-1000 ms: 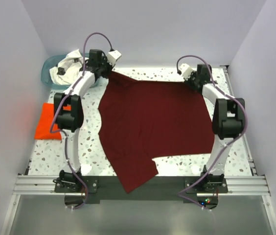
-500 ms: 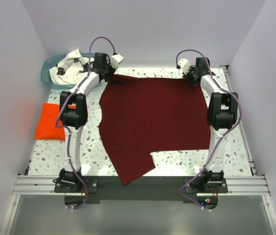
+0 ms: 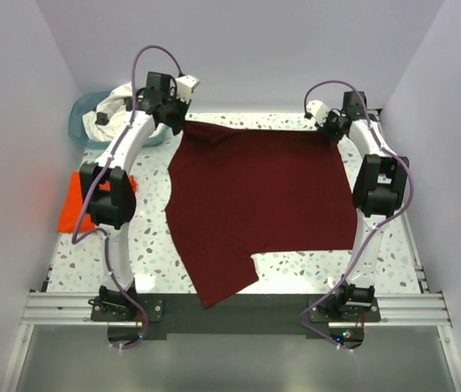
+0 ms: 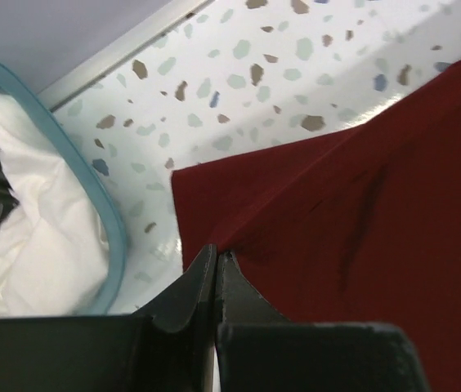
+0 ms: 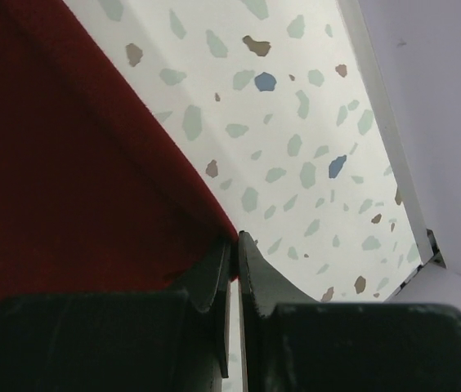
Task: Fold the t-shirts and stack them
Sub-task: Fold the tshirt
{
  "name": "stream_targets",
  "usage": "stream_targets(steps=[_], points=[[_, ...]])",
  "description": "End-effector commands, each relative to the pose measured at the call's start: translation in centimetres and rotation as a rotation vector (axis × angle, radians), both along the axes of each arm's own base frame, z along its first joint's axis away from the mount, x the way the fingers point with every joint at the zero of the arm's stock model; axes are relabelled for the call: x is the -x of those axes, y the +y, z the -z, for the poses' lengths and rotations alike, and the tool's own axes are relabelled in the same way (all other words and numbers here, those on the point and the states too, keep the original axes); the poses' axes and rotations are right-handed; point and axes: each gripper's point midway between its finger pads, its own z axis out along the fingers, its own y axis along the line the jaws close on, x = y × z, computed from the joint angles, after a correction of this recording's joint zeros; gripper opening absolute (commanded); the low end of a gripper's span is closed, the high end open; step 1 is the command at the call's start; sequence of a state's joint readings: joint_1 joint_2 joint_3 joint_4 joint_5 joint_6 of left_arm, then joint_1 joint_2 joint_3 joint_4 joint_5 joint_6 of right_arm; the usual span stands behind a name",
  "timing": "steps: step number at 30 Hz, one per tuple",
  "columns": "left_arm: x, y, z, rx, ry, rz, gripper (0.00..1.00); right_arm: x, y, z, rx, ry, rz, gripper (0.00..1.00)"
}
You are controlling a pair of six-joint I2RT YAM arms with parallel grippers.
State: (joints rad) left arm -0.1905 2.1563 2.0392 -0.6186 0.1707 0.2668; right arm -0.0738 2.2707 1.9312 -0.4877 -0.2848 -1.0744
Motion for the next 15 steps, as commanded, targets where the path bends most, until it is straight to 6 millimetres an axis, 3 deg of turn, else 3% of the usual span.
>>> stream_targets(steps=[1,7,15], points=[[5.5,-1.4,-2.3,0.119,0.137,-0.022,0.0,1.1,0.8,-4.0,0.025,-0.022,-0.145,0.0],[12.1,-2.3,-1.8,0.136,0.22,-0.053,0.0,3.5,0.8,-3.7,0.049,0.054,-0.214,0.0],[17.3,-2.7,0.5,0.156,0.355,-0.03,0.0,6.5,-0.1,-3.2,0.086,0.128,-0.256,0.0]])
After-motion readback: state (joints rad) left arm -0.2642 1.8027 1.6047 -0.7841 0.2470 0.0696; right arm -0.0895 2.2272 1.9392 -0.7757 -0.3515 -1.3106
